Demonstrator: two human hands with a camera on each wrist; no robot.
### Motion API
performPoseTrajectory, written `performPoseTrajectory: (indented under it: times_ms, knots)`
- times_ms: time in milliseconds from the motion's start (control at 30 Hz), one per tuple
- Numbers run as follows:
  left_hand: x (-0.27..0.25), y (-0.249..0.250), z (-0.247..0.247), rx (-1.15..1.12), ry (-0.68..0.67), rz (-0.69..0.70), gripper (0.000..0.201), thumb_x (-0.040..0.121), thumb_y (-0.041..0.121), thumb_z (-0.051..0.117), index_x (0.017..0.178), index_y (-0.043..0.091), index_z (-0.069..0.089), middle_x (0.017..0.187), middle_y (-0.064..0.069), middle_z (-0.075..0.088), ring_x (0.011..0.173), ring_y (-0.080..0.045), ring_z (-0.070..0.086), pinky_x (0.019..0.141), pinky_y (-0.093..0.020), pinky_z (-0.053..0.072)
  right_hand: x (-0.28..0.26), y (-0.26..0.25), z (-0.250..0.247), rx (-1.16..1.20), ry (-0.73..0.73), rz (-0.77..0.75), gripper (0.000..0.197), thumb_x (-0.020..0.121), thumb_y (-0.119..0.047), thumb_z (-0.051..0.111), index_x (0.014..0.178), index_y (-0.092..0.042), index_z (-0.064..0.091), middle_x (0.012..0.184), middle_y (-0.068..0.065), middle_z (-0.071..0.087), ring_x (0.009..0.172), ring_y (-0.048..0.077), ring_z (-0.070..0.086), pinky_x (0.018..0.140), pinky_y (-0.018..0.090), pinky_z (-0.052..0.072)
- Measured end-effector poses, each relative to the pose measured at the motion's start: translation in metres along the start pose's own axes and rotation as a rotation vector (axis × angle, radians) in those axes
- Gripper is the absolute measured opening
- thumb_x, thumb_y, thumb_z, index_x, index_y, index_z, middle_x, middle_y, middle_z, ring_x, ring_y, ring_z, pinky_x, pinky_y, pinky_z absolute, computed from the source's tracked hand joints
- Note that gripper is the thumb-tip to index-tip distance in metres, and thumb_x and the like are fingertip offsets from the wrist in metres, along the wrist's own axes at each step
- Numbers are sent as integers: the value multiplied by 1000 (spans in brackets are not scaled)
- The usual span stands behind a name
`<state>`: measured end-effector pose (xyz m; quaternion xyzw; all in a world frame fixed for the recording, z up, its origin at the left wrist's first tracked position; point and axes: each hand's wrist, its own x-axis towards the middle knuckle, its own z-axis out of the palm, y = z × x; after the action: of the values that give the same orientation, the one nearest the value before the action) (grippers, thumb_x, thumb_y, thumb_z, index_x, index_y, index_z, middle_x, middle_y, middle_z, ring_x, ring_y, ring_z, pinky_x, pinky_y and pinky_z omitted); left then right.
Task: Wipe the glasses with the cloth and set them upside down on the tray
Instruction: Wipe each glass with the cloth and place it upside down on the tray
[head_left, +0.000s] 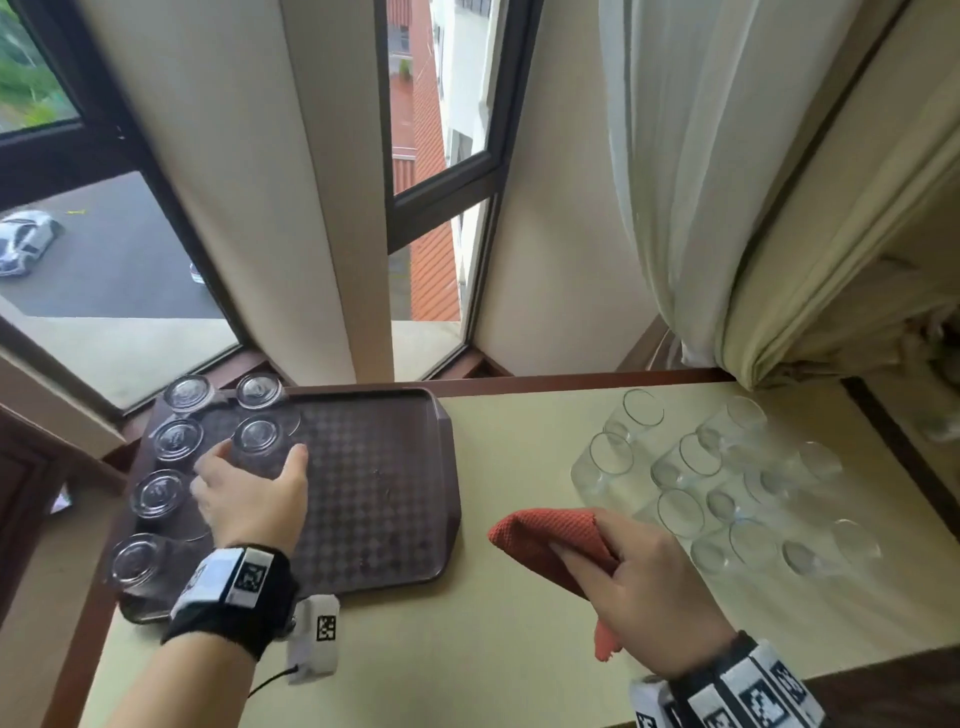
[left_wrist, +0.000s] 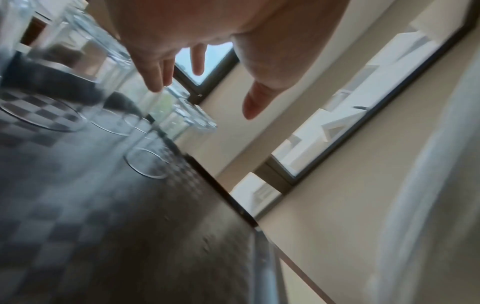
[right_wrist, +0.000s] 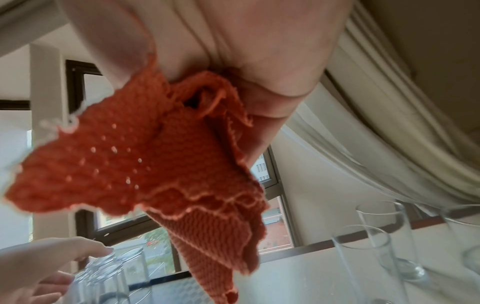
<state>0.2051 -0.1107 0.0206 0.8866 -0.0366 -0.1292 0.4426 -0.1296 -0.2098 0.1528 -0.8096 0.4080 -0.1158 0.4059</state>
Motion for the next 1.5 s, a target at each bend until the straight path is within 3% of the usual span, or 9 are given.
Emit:
performPoseTrajectory:
  times_ms: [100,233,367,467,567,900,1133,1400,1500]
  knots:
    - [-66,10,18,-60,-143,189,64,90,36,81,141,16,49,140,-11,51,128,-27,52,115,-47,43,-10,10,-15,26,71,60,24,95,-26,69,102,-49,72,76,-27,67,35,15,62,44,33,52]
    - [-146,21,61,-23,-650,438,51,86,42,85,127,31,56,117,12,66,106,-5,65,90,-22,53,-27,30,-45,86,282,160,9,92,-29,72,94,-38,73,58,-13,67,36,18,63,45,38,55]
    - [-208,27,109,216,-1103,685,78,75,71,78,141,49,43,132,21,57,120,5,56,103,-28,52,-44,59,-79,79,464,226,5,89,-31,75,93,-30,72,55,-8,68,40,14,65,50,37,59]
    - [-241,31,138,448,-1239,864,101,76,68,81,158,44,28,151,15,43,138,-6,46,115,-32,44,-54,81,-100,68,512,254,10,89,-30,76,86,-36,68,64,-17,70,43,7,66,47,29,58]
    - [-263,27,162,547,-1252,930,106,79,56,86,162,35,24,154,6,42,139,-17,45,116,-33,41,-61,100,-112,7,556,260,22,87,-28,78,78,-41,62,62,-25,67,58,-8,65,47,7,47]
    - [-283,9,183,426,-1123,854,75,92,45,79,151,29,36,150,8,53,134,-15,55,110,-29,45,-63,128,-108,68,572,299,12,89,-30,75,91,-34,64,82,-21,66,77,-19,60,58,2,45]
    - [-249,28,127,-68,-1054,406,72,69,55,92,130,43,55,117,10,72,100,-3,70,89,-30,59,-50,119,-95,164,574,243,5,88,-31,77,89,-30,73,75,-18,73,72,-4,68,57,10,48]
    - [-213,110,34,-749,-992,7,74,70,46,91,136,28,64,127,-7,75,105,-16,66,90,-35,49,-17,44,-69,319,495,62,9,92,-28,73,84,-30,70,78,-21,73,69,-3,69,57,14,50]
    - [-206,135,5,-846,-942,-35,56,69,55,89,115,24,78,123,-3,76,110,-18,60,90,-36,47,-2,-1,-53,343,504,-50,16,94,-29,70,78,-31,67,78,-19,72,70,-1,68,58,12,50]
